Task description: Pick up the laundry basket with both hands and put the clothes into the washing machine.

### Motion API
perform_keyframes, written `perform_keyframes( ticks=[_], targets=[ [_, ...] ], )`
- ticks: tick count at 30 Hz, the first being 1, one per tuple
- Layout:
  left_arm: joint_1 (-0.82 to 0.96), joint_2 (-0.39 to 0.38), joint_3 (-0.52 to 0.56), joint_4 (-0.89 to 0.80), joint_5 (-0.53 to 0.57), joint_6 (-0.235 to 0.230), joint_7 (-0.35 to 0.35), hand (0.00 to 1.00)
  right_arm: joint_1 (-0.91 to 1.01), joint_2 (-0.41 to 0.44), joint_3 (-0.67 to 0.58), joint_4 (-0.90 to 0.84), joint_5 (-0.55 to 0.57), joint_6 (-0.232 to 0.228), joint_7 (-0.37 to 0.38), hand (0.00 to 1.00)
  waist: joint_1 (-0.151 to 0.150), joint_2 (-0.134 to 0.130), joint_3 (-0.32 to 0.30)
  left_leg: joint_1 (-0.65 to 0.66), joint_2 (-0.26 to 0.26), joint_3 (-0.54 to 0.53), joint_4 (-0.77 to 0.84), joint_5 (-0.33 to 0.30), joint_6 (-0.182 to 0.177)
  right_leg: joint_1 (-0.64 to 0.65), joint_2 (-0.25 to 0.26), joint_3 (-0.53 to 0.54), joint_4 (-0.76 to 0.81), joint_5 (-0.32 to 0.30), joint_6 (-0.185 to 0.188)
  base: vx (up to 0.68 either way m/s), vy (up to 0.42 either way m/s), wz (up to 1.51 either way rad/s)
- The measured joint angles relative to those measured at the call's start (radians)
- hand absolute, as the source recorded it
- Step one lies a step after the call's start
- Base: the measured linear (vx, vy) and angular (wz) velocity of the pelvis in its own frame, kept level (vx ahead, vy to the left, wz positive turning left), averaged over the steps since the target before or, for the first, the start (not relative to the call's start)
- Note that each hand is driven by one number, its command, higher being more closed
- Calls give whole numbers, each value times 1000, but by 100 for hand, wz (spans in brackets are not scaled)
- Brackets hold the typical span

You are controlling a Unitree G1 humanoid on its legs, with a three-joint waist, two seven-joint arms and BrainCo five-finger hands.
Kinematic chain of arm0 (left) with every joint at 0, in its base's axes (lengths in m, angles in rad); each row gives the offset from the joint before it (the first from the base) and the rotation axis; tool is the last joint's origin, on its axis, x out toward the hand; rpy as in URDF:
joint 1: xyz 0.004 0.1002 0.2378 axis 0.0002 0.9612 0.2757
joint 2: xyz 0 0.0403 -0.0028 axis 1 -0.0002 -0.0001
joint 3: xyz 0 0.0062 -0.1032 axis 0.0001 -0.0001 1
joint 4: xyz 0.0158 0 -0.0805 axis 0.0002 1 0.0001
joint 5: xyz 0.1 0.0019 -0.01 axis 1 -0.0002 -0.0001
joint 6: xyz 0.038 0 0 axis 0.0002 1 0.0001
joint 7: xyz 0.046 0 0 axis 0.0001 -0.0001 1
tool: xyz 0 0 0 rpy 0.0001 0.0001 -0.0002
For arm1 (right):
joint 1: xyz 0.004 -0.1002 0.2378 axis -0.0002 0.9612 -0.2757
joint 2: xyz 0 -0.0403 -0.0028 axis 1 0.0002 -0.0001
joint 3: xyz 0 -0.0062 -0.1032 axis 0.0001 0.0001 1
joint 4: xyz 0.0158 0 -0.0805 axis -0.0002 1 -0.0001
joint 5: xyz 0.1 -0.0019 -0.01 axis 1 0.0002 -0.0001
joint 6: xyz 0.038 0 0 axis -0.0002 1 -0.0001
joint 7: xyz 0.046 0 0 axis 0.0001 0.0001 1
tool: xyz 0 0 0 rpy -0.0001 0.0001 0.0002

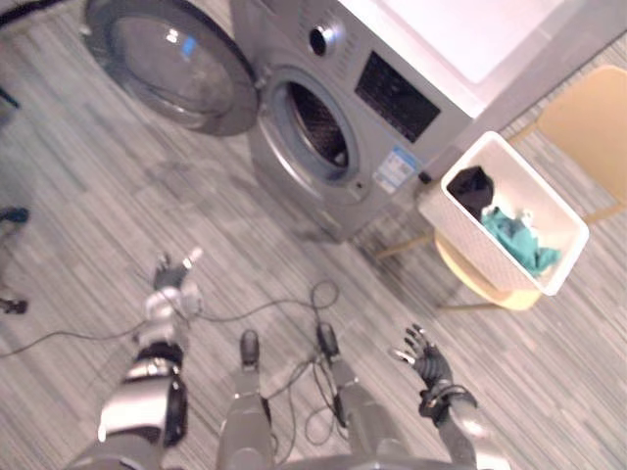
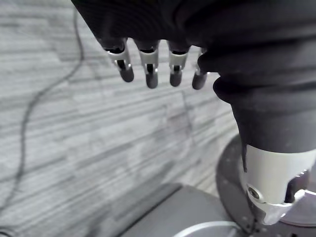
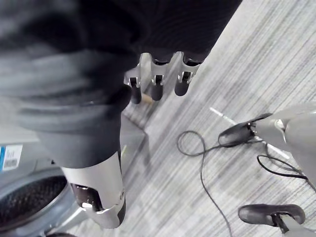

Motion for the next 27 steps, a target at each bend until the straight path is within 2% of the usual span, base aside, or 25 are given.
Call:
perform_keyframes(
  ticks=[3,4,7,11,15,21,27],
  targets=[
    [-129,79,0,0,-74,-16,5,0,-1,3,0,0,4,-11,-3,0,-5,-26,12,-11,0,20,0,-7,-11,-23,2,21,-3,34,7,17,-24,-21],
    [-151,93,-1,1,-79,-17,6,0,-1,5,0,0,4,-11,-4,0,-7,-27,12,-13,1,20,1,-9,-12,-26,3,24,-3,42,16,33,-15,-7],
    [-254,171,-9,1,-107,-32,21,0,-5,18,0,-4,6,-25,-5,0,-16,-28,13,-26,4,22,7,-9,-12,-33,5,33,-24,78,7,55,-13,-7],
    [-404,252,-53,2,-139,-46,23,0,-9,29,2,-10,24,-27,-5,0,-28,-47,41,-31,13,20,7,-13,-18,-38,16,36,-25,82,3,16,1,-3],
    [-483,257,-91,31,-139,-54,20,0,-10,36,2,-29,26,-28,-15,0,-33,-50,64,-43,15,15,7,-15,-20,-49,21,40,-25,82,3,2,17,1],
    [-483,267,-89,45,-139,-53,23,0,-9,36,2,-43,34,-29,-17,0,-35,-51,110,-44,16,15,7,-19,-26,-50,22,43,-25,81,3,-9,8,-1],
    [-484,278,-80,51,-136,-53,23,0,-1,36,2,-58,35,-38,-17,0,-30,-51,111,-55,17,21,7,-20,-27,-64,22,49,-25,81,4,-8,5,-2]
  ],
)
